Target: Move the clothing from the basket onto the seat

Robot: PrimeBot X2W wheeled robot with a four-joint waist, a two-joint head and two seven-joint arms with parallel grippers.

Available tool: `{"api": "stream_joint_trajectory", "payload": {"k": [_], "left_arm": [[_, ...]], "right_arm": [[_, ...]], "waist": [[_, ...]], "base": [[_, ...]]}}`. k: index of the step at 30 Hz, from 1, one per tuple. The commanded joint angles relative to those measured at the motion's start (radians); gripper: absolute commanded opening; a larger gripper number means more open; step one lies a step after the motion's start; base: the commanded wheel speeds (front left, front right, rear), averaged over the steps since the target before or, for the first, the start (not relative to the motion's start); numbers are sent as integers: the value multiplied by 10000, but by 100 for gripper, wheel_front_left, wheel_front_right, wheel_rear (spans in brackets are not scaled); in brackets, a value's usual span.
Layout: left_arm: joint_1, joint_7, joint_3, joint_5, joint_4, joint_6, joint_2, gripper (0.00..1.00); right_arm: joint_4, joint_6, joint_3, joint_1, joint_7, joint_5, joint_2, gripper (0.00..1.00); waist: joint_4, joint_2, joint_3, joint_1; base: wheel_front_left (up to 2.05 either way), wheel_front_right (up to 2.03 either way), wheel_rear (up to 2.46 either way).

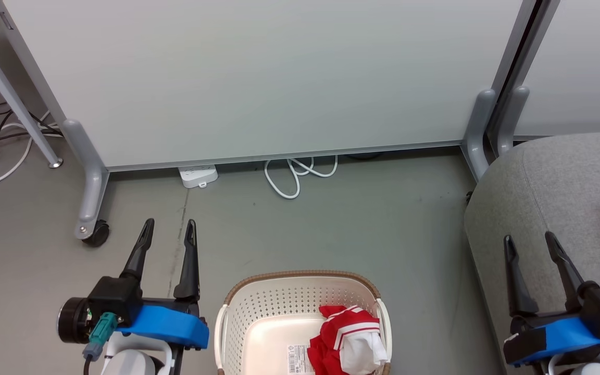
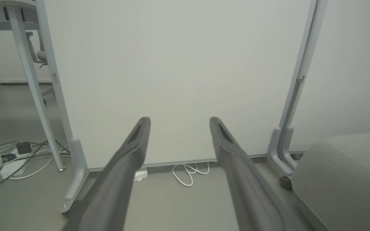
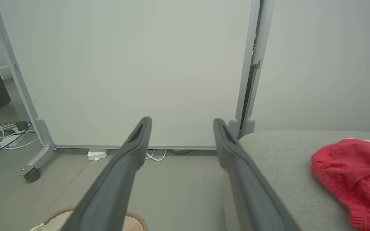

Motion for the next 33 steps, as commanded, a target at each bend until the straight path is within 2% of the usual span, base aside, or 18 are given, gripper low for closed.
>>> {"api": "stream_joint_trajectory", "payload": {"k": [1, 23, 33], "left_arm": [[147, -29, 97, 92, 26, -48, -32, 100], [267, -30, 312, 159, 197, -201, -126, 100], [-340, -30, -432, 250, 503, -276, -130, 100]], "right_arm": [[50, 1, -36, 231, -5, 47, 61, 100], [457, 1, -37, 429, -6, 14, 150, 100], [486, 1, 40, -3, -5, 30, 95, 100]], "waist": [[8, 0, -37, 2], [88, 0, -52, 2], [-181, 0, 302, 2]], "base": [[0, 0, 0], [0, 0, 0], [0, 0, 0]]}}
